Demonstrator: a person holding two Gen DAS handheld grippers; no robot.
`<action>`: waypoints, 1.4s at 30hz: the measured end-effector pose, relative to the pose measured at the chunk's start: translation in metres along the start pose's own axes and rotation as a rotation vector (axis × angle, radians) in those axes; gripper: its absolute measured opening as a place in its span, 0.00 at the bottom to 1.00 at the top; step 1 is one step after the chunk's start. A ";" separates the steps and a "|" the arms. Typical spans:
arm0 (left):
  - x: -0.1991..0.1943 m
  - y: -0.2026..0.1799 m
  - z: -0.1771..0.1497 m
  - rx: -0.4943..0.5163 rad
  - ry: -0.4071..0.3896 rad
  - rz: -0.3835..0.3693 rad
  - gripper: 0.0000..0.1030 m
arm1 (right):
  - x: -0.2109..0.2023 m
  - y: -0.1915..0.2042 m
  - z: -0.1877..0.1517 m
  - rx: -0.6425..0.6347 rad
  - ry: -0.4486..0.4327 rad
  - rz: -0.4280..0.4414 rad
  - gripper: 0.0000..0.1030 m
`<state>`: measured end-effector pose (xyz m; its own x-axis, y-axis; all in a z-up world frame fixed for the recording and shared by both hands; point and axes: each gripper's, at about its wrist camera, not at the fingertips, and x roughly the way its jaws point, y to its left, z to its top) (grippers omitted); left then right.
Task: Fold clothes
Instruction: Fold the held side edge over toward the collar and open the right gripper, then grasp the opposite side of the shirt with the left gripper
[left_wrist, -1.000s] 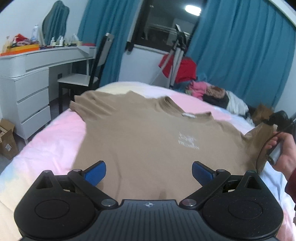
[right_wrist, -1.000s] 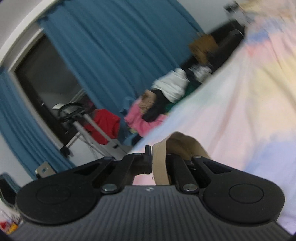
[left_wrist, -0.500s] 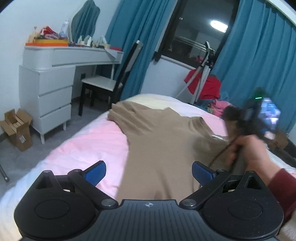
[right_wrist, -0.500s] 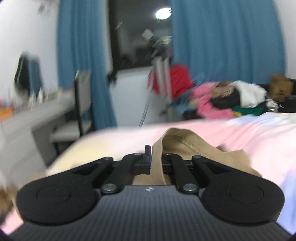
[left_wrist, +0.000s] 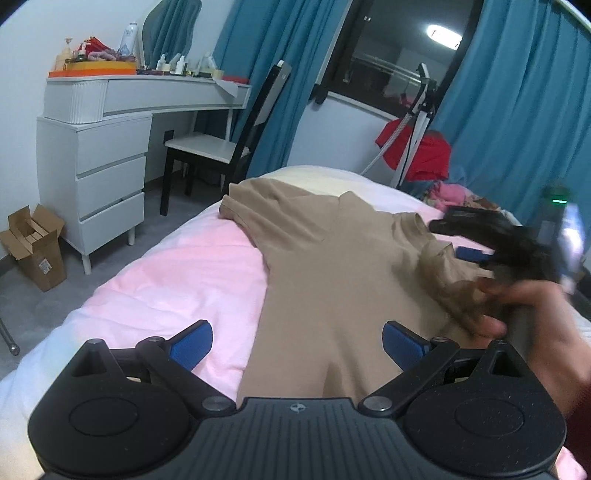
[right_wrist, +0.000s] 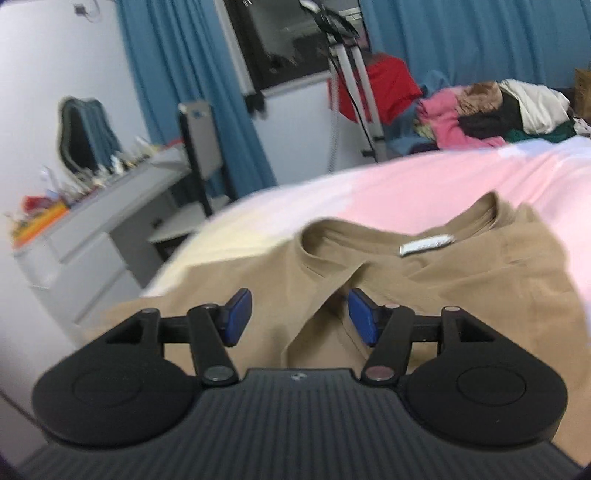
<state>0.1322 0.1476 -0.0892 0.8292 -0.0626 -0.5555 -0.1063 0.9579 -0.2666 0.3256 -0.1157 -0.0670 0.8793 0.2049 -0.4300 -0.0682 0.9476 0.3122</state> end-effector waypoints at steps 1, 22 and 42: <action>-0.002 -0.001 0.000 0.001 -0.003 -0.001 0.97 | -0.019 0.000 0.001 -0.001 -0.013 0.018 0.58; -0.080 -0.095 -0.072 0.142 0.147 -0.292 0.94 | -0.346 -0.086 -0.088 0.130 -0.174 -0.062 0.61; -0.039 -0.150 -0.174 0.135 0.669 -0.710 0.59 | -0.325 -0.163 -0.085 0.233 -0.110 -0.137 0.61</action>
<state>0.0199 -0.0424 -0.1646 0.1901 -0.7417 -0.6432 0.3942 0.6577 -0.6419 0.0112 -0.3159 -0.0500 0.9195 0.0392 -0.3912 0.1536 0.8800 0.4494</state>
